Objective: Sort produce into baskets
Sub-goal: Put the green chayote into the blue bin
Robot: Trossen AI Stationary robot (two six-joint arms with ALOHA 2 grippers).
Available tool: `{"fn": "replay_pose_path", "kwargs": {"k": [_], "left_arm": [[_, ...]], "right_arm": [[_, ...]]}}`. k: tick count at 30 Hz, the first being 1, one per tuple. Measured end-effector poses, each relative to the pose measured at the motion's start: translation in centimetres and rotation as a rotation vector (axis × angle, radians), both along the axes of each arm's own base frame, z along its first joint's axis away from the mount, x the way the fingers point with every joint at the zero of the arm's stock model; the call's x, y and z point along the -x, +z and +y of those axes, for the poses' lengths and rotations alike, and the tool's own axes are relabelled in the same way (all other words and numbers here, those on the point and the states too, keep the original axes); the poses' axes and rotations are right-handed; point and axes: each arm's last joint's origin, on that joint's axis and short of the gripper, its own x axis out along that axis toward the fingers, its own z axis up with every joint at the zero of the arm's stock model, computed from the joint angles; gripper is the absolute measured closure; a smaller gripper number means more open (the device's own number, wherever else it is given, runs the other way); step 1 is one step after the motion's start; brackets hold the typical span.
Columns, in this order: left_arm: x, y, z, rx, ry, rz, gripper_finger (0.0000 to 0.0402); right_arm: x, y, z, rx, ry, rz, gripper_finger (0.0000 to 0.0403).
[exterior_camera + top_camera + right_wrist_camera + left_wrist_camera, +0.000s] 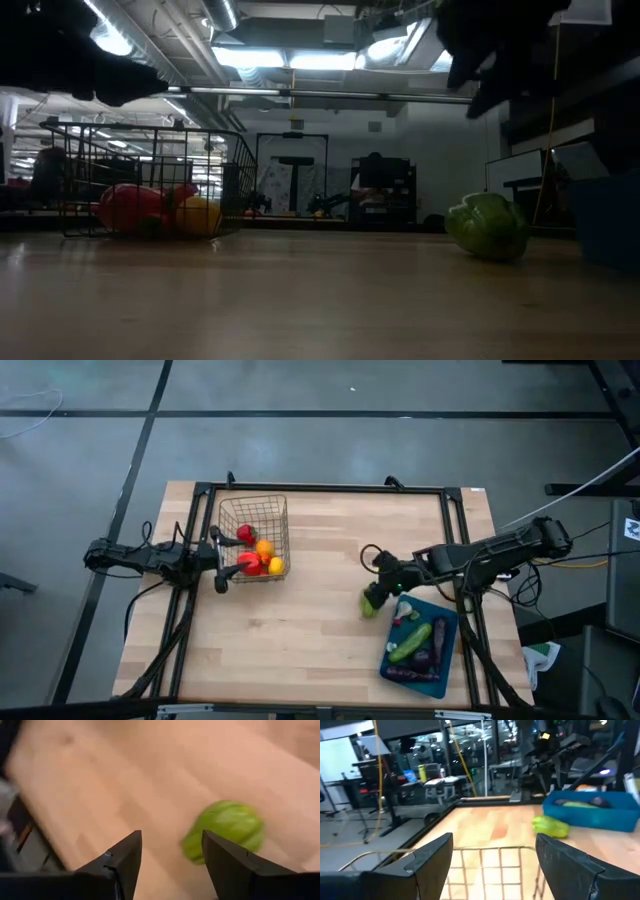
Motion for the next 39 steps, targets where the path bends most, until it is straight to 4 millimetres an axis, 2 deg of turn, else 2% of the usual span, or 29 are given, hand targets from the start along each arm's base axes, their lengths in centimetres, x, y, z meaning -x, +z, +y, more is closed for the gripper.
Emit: {"fn": "replay_pose_path", "kwargs": {"k": [6,12,17,39], "left_arm": [[0.0,-0.4,0.3,-0.004,0.033,0.046,0.0121],[0.0,-0.8,0.3,-0.007,0.021,0.088,0.0121],[0.0,-0.8,0.3,-0.007,0.021,0.088,0.0121],[0.0,-0.8,0.3,0.049,0.023,0.071,0.0121]], "right_arm": [[-0.7,-2.0,-1.0,-0.037,-0.198,0.131,0.0206],[-1.6,-3.8,-1.9,-0.066,-0.251,0.221,0.0217],[-1.8,-3.8,-2.5,-0.056,-0.240,0.214,0.0225],[-1.9,-3.7,-2.4,-0.058,-0.219,0.201,0.0223]]}}
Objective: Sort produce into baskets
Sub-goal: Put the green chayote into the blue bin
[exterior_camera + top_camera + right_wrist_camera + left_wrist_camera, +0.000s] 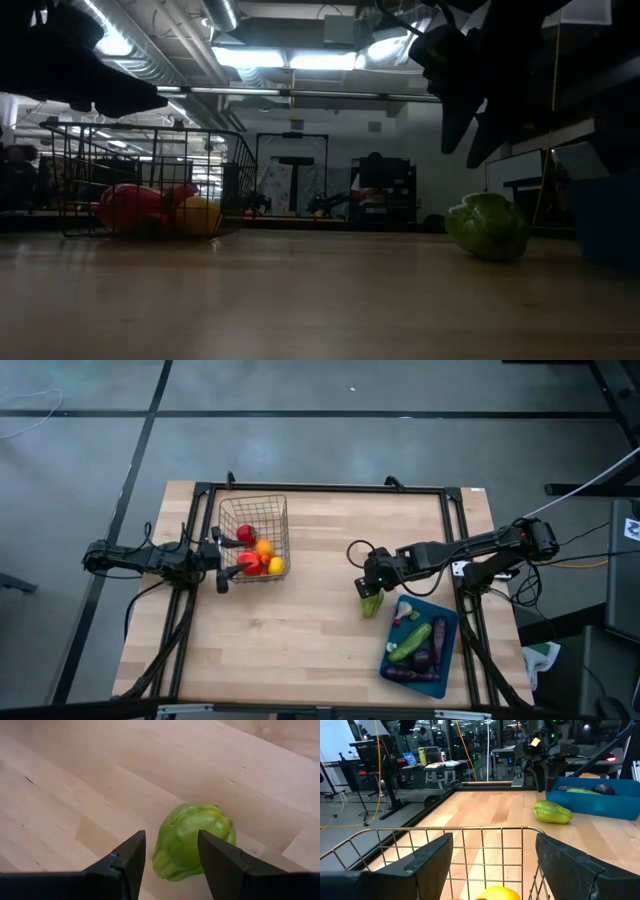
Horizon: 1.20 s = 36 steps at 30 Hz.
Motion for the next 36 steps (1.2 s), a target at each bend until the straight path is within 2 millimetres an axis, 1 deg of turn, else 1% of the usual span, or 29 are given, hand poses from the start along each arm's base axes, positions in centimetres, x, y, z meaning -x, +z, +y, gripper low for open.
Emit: {"fn": "replay_pose_path", "kwargs": {"k": [2,9,14,19,23,26,31,36], "left_arm": [[0.0,0.0,0.0,0.000,0.000,0.000,0.0121],[0.0,0.0,0.0,0.001,0.000,0.000,0.0121],[0.0,0.0,0.0,0.001,0.000,0.000,0.0121],[0.0,0.0,0.0,0.001,0.000,0.000,0.0121],[0.0,0.0,0.0,0.001,0.000,0.000,0.0121],[0.0,0.0,0.0,0.001,0.000,-0.001,0.0121],[0.0,0.0,0.0,0.001,0.000,0.000,0.0121],[0.0,0.0,0.0,0.001,0.000,0.000,0.0121]], "right_arm": [[0.0,0.0,0.0,-0.004,-0.009,0.001,0.0223],[0.1,0.0,0.0,-0.074,-0.167,0.015,0.0223],[0.0,0.0,0.0,-0.065,-0.201,-0.002,0.0223],[0.0,0.0,0.0,-0.076,-0.198,-0.004,0.0223],[-0.1,0.1,1.1,-0.091,-0.186,-0.024,0.0216],[0.2,0.1,2.2,-0.092,-0.229,-0.030,0.0186],[0.7,0.1,4.1,-0.091,-0.280,-0.044,0.0108],[1.0,0.2,5.3,-0.110,-0.355,-0.060,0.0036]]}}
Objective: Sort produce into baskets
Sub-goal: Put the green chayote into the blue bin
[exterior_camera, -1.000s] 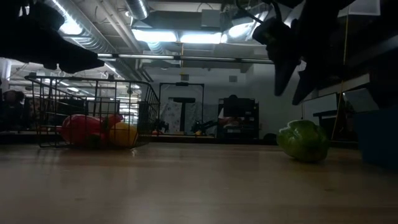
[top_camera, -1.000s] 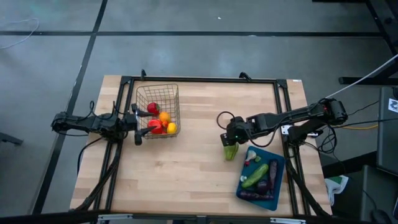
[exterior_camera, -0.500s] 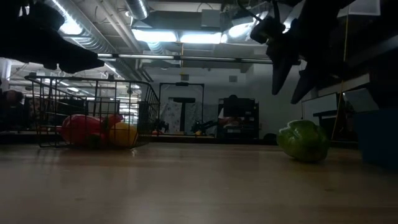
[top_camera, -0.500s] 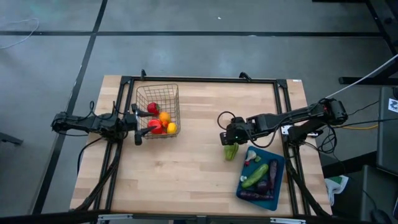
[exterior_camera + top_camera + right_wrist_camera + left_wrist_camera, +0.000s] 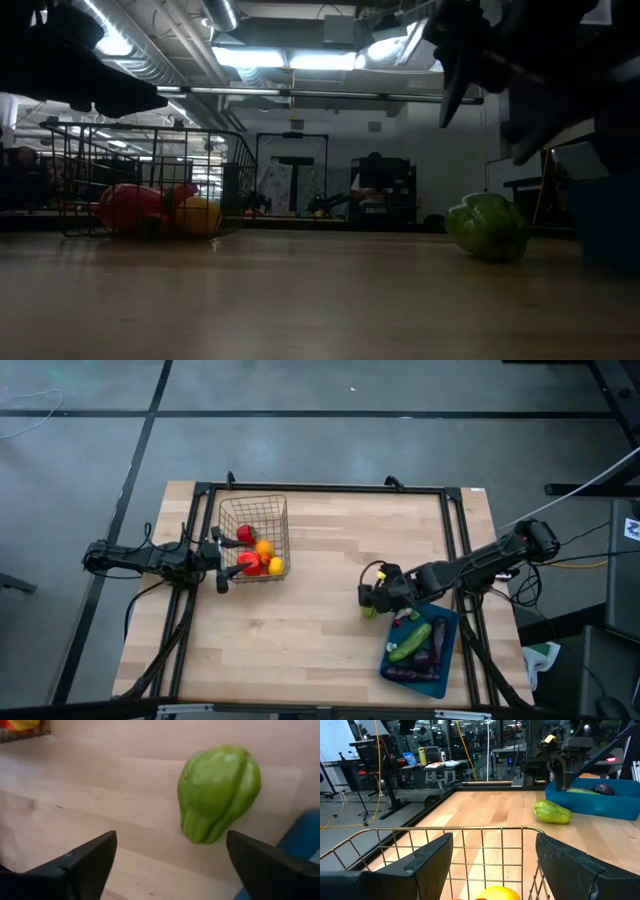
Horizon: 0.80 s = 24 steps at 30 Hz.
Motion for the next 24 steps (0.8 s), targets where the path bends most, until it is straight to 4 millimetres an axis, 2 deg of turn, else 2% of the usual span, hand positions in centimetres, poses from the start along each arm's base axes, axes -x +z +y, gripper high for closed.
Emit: {"fn": "replay_pose_path", "kwargs": {"k": [4,13,24], "left_arm": [[0.0,0.0,0.0,0.000,0.000,0.000,0.0121],[0.0,0.0,0.0,0.000,0.000,0.001,0.0121],[0.0,0.0,0.0,0.000,0.000,0.001,0.0121]], "right_arm": [[-0.3,-1.0,0.4,-0.045,-0.084,0.036,0.0007],[-1.9,-3.4,0.9,-0.149,-0.150,0.092,0.0012],[-2.3,-5.1,1.2,-0.199,-0.262,0.158,0.0013]]}}
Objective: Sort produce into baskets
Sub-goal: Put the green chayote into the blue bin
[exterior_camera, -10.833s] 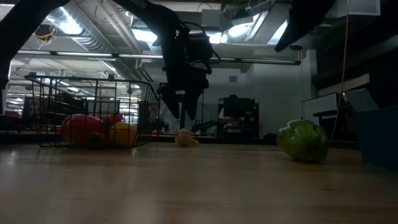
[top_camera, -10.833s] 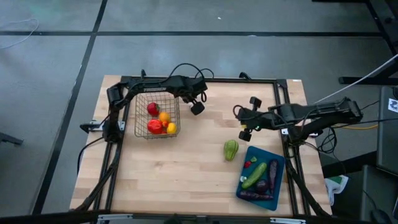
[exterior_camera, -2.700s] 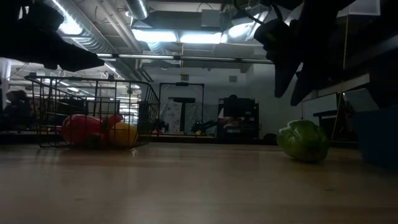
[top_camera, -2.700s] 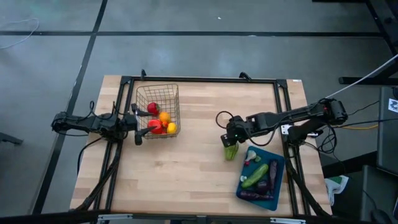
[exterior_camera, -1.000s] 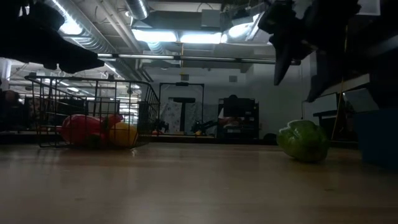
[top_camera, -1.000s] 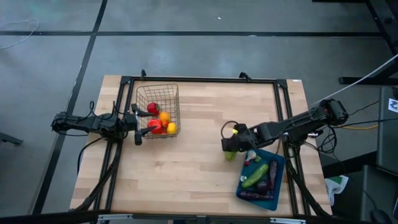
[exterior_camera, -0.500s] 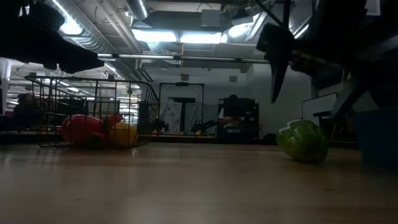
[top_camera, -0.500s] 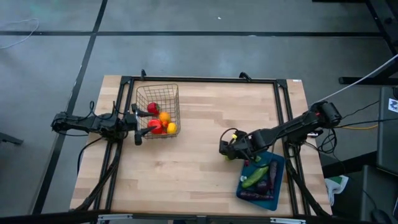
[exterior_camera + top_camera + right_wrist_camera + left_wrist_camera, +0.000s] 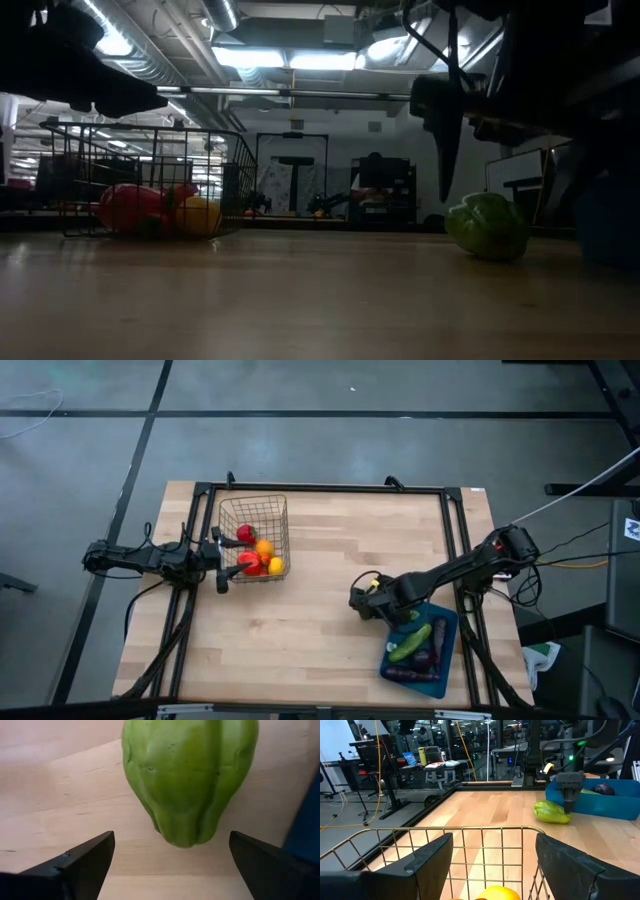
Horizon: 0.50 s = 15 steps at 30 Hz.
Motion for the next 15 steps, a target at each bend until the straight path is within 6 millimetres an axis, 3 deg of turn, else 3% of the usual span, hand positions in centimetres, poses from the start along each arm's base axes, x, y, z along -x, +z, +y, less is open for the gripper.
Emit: {"fn": "replay_pose_path", "kwargs": {"k": [15], "left_arm": [[0.00,0.00,0.00,0.000,0.000,0.000,0.0121]], "right_arm": [[-0.10,-1.05,0.00,0.015,-0.040,0.045,0.0013]]}}
